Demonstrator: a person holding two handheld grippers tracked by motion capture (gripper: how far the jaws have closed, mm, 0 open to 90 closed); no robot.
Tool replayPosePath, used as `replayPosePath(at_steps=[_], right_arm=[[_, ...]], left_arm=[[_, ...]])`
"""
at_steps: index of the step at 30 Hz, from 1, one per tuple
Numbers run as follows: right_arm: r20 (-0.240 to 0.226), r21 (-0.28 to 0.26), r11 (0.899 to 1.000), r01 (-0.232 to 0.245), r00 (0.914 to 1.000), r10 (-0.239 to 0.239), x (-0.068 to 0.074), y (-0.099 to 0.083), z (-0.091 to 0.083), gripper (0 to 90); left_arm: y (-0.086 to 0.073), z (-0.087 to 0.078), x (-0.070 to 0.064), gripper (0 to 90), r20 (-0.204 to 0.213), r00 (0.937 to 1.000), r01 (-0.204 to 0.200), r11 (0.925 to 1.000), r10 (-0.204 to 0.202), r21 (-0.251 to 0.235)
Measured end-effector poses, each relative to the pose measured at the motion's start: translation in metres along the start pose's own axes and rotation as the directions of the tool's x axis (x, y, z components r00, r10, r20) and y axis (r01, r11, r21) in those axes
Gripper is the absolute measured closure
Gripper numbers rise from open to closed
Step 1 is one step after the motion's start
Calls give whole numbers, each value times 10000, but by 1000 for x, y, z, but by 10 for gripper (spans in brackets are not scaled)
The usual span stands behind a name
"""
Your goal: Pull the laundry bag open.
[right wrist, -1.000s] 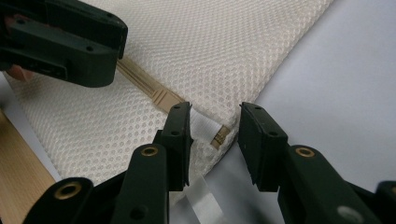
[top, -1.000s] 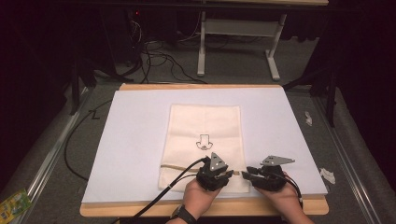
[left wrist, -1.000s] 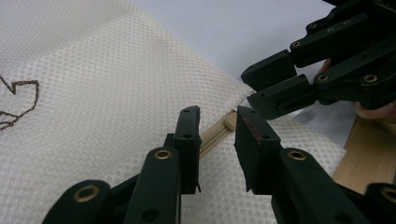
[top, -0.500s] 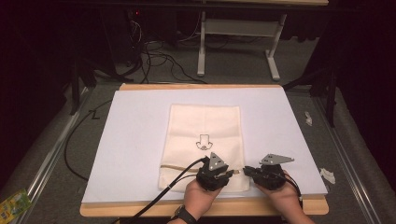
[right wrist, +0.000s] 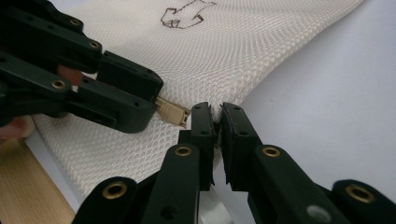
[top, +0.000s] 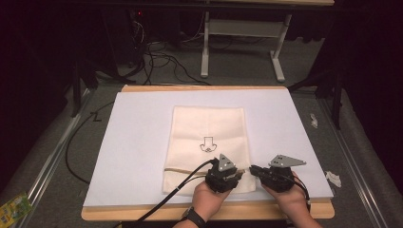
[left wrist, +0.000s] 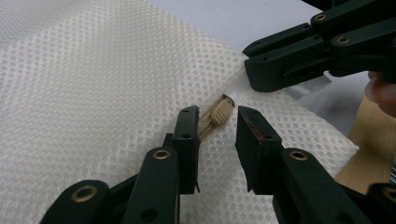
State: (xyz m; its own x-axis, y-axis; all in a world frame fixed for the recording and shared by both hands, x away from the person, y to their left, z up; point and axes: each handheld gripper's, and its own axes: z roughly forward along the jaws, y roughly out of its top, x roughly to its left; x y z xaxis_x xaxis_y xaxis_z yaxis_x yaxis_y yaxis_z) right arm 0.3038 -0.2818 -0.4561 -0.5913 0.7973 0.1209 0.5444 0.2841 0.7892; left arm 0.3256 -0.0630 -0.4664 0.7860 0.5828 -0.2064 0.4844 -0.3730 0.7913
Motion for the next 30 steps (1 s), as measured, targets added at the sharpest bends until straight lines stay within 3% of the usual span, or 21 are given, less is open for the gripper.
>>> replayPosePath(at_steps=[9,10,18,30], right_arm=[[-7,-175,9998,117,9999,-117,1,1,-2,852],[12,-178,9998,127,9999,-127,1,1,-2,852],[120,-247,9995,188,9998,-186,1,2,-3,852],[202,-292,9995,154,9997,-148,2,2,-4,853]], left_arm=[[3,7,-5,721,166,9999,48,9999,-46,-105],[3,8,-6,783,151,9999,-31,9999,33,-107],[3,8,-7,868,137,9998,-124,9996,127,-234],[3,5,-6,873,162,9993,-320,9991,324,-278]])
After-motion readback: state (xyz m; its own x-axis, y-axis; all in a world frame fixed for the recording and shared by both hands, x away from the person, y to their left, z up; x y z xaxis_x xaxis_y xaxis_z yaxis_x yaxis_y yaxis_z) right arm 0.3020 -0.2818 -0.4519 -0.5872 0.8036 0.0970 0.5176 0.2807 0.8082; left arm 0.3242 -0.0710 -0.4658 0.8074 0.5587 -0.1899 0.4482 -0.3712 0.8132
